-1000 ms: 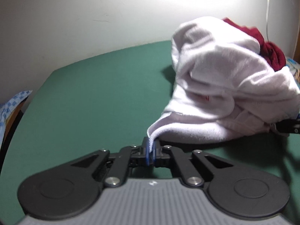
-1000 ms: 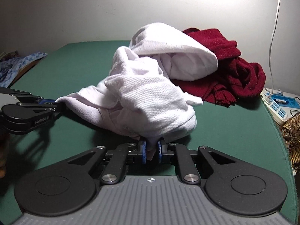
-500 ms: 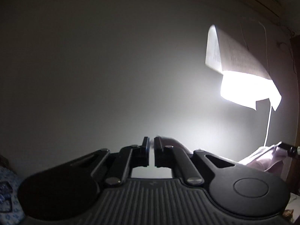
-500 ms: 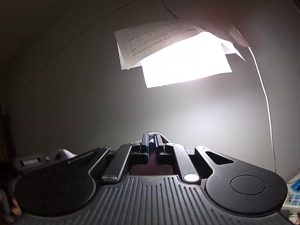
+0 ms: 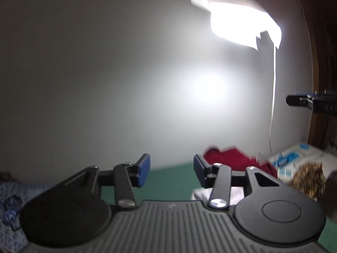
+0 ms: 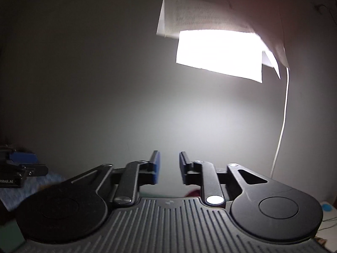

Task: Fold clothes

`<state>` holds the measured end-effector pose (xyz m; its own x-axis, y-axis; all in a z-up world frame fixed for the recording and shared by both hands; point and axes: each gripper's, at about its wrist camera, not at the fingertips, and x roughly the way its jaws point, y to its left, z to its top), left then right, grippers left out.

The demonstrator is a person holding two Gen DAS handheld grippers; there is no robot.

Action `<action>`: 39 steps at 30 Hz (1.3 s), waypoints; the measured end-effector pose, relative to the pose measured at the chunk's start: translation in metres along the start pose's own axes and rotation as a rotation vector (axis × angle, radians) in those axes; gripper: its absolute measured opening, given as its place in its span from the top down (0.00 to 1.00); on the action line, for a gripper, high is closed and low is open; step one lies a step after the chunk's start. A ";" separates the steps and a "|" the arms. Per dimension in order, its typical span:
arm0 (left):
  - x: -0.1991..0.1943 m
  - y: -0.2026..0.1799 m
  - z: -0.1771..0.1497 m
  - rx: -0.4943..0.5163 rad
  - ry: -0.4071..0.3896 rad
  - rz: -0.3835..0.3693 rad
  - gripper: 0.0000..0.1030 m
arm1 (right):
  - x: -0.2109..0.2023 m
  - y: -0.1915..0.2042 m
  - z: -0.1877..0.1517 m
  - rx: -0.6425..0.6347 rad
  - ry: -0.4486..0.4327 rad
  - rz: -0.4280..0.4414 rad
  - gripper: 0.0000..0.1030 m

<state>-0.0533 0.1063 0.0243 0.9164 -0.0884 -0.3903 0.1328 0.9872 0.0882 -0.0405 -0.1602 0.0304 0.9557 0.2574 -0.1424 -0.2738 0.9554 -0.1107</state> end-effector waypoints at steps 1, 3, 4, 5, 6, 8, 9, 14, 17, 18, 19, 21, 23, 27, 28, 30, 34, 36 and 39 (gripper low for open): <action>0.009 -0.002 -0.024 0.001 0.074 -0.008 0.53 | 0.000 0.007 -0.025 -0.038 0.066 0.004 0.44; 0.025 -0.006 -0.070 -0.002 0.224 -0.026 0.53 | -0.001 0.019 -0.077 -0.102 0.221 0.035 0.44; 0.032 -0.006 -0.093 -0.014 0.294 -0.030 0.53 | 0.000 0.025 -0.101 -0.123 0.306 0.056 0.44; 0.037 -0.006 -0.109 -0.020 0.338 -0.029 0.53 | -0.001 0.030 -0.122 -0.133 0.378 0.076 0.45; 0.041 -0.007 -0.123 -0.026 0.380 -0.028 0.53 | -0.002 0.036 -0.139 -0.131 0.428 0.096 0.45; 0.049 -0.006 -0.142 -0.008 0.408 -0.029 0.50 | -0.002 0.046 -0.160 -0.123 0.486 0.138 0.45; 0.055 -0.007 -0.145 0.004 0.408 -0.030 0.41 | 0.002 0.051 -0.167 -0.116 0.499 0.142 0.44; 0.093 -0.008 -0.146 0.005 0.397 -0.051 0.28 | 0.032 0.062 -0.179 -0.008 0.542 0.099 0.55; 0.118 -0.014 -0.144 -0.019 0.435 -0.087 0.88 | 0.039 0.046 -0.170 0.183 0.556 0.088 0.93; 0.126 -0.016 -0.143 -0.028 0.448 -0.099 0.96 | 0.032 0.039 -0.164 0.238 0.511 0.084 0.94; 0.129 -0.018 -0.143 -0.034 0.447 -0.102 0.97 | 0.024 0.032 -0.157 0.260 0.463 0.069 0.94; 0.130 -0.023 -0.143 -0.033 0.443 -0.105 0.98 | 0.009 0.027 -0.143 0.207 0.386 -0.008 0.94; 0.130 -0.029 -0.141 -0.025 0.443 -0.107 0.99 | -0.005 0.021 -0.131 0.151 0.323 -0.089 0.94; 0.127 -0.039 -0.129 -0.013 0.421 -0.091 0.99 | -0.023 0.001 -0.123 0.159 0.277 -0.215 0.94; 0.127 -0.042 -0.126 -0.004 0.417 -0.078 0.99 | -0.026 -0.005 -0.124 0.174 0.276 -0.243 0.94; 0.127 -0.047 -0.123 0.029 0.425 -0.034 0.99 | -0.028 -0.015 -0.128 0.192 0.296 -0.301 0.94; 0.128 -0.047 -0.125 0.055 0.451 0.021 0.99 | -0.029 -0.035 -0.139 0.222 0.347 -0.418 0.94; 0.123 -0.044 -0.126 0.064 0.446 0.032 0.99 | -0.029 -0.044 -0.143 0.263 0.368 -0.425 0.94; 0.112 -0.045 -0.128 0.107 0.427 0.017 0.95 | -0.024 -0.042 -0.150 0.238 0.438 -0.411 0.94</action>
<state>-0.0049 0.0693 -0.1402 0.6832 0.0126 -0.7301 0.1781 0.9668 0.1834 -0.0680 -0.2281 -0.1090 0.8315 -0.1711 -0.5285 0.1844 0.9825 -0.0280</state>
